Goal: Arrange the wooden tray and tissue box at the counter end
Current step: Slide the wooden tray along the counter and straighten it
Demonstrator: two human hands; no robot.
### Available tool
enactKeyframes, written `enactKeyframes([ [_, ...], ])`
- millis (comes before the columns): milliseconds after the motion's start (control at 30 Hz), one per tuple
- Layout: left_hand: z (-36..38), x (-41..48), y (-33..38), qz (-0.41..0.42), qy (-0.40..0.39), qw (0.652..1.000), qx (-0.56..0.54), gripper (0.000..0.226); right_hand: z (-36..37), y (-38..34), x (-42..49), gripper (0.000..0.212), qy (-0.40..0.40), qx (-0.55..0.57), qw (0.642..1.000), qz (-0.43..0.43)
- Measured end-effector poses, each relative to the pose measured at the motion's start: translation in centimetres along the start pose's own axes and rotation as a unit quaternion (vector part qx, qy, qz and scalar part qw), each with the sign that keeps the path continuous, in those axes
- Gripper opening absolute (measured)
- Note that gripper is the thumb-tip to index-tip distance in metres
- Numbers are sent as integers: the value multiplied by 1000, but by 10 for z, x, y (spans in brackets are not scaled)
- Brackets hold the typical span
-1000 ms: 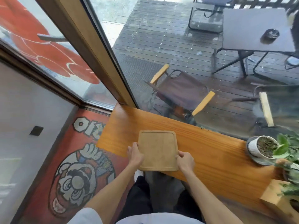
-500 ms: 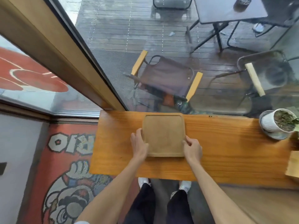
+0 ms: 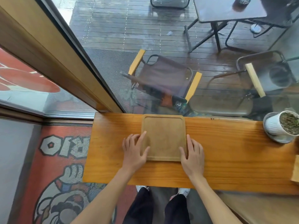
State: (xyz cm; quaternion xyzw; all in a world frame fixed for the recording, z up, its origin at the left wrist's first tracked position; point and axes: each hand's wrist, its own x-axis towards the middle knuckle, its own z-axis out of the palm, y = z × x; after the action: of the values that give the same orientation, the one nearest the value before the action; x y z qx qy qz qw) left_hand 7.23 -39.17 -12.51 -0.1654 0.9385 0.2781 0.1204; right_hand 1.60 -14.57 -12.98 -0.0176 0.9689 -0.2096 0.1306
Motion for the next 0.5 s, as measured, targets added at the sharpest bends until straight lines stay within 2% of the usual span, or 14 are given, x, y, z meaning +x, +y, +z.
enactKeyframes([
  [100,10,-10,-21,103,-50,987,115,81,7,22,-4,83,-73,-76,988,-112],
  [167,15,-15,-32,132,-71,974,168,84,13,33,-7,83,-81,-96,981,-149],
  [500,30,-14,-43,142,-44,967,206,91,30,49,-7,79,-18,-134,972,-190],
])
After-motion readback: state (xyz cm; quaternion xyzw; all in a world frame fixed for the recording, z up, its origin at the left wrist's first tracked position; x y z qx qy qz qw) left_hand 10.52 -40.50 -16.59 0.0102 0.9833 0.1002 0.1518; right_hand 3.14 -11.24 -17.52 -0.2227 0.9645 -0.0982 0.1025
